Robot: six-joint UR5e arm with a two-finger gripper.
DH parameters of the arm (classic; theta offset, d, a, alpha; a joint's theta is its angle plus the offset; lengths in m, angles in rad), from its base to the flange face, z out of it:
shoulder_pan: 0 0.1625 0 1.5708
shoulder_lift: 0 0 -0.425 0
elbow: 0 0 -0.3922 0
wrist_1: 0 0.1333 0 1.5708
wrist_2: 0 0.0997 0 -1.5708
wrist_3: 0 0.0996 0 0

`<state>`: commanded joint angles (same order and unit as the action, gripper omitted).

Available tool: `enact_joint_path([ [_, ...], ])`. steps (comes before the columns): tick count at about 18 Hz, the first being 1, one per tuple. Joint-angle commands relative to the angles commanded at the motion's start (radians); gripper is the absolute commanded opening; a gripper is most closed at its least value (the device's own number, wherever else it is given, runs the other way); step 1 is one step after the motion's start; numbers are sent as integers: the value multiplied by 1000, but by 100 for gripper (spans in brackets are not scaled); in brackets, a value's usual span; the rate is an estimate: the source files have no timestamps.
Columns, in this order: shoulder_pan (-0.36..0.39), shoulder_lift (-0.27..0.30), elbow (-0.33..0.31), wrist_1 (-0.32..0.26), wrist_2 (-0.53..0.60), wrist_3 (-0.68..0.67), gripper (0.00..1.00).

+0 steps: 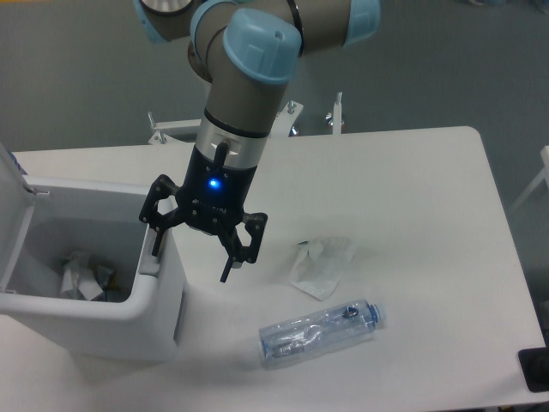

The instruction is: Open the trash can

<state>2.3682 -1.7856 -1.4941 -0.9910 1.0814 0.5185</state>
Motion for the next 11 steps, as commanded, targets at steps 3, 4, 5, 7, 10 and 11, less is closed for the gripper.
enact_joint_path([
  [3,81,-3,11,29,52,5,100],
  [4,97,-9,11,57,102,5,100],
  [5,117,-18,8,74,173,5,100],
  [7,169,-37,2,81,257,23,100],
  [10,242,-84,2,83,261,153,100],
  [11,259,-92,3,78,262,205,100],
])
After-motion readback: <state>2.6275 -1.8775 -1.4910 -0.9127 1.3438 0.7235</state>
